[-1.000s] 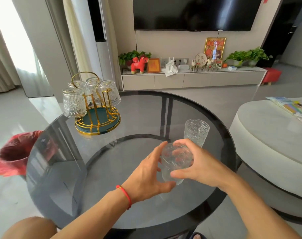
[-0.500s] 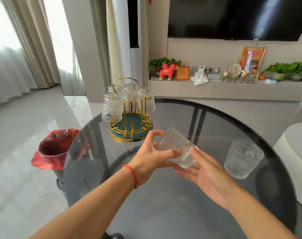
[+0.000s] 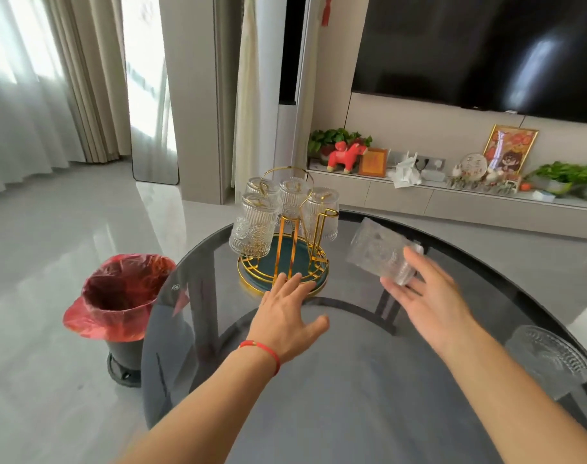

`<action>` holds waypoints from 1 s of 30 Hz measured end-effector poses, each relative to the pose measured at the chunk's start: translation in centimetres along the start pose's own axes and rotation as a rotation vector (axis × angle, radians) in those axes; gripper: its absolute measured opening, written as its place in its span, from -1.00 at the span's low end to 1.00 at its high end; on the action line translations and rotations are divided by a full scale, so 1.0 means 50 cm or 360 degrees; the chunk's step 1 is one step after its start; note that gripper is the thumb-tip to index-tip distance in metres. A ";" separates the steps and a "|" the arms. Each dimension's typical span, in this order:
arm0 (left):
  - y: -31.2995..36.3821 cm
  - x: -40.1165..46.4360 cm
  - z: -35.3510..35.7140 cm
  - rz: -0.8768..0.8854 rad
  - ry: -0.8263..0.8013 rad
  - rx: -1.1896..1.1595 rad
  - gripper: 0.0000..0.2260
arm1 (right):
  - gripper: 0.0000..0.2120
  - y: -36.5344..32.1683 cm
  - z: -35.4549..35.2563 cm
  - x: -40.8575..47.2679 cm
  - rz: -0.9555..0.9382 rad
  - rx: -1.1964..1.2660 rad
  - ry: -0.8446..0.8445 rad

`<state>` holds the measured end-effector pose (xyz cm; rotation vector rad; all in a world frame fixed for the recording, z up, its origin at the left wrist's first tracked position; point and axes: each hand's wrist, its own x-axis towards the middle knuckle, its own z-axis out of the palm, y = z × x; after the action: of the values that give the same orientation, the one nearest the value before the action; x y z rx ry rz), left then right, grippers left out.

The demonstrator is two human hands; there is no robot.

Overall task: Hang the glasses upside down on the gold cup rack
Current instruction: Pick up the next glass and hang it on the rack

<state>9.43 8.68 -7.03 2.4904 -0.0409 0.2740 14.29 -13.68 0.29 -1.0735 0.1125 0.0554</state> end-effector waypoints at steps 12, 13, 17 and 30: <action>-0.011 0.015 0.007 -0.0063 -0.0086 0.0161 -0.28 | -0.37 -0.077 0.146 0.089 -0.0447 -0.1067 -0.0059; -0.011 0.015 0.006 -0.0064 -0.0078 0.0161 -0.28 | -0.36 -0.078 0.163 0.091 -0.0505 -0.1191 -0.0067; -0.006 0.014 0.004 -0.0070 -0.0067 0.0172 -0.29 | -0.30 -0.073 0.225 0.098 -0.0716 -0.1663 -0.0089; -0.009 0.014 0.000 -0.0104 -0.0110 0.0138 -0.30 | -0.32 0.010 0.257 0.112 -0.0862 -0.2297 -0.0264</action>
<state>10.14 9.03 -7.15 2.5812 0.0247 0.1654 20.65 -2.18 5.25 -2.4936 -0.4482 -0.3140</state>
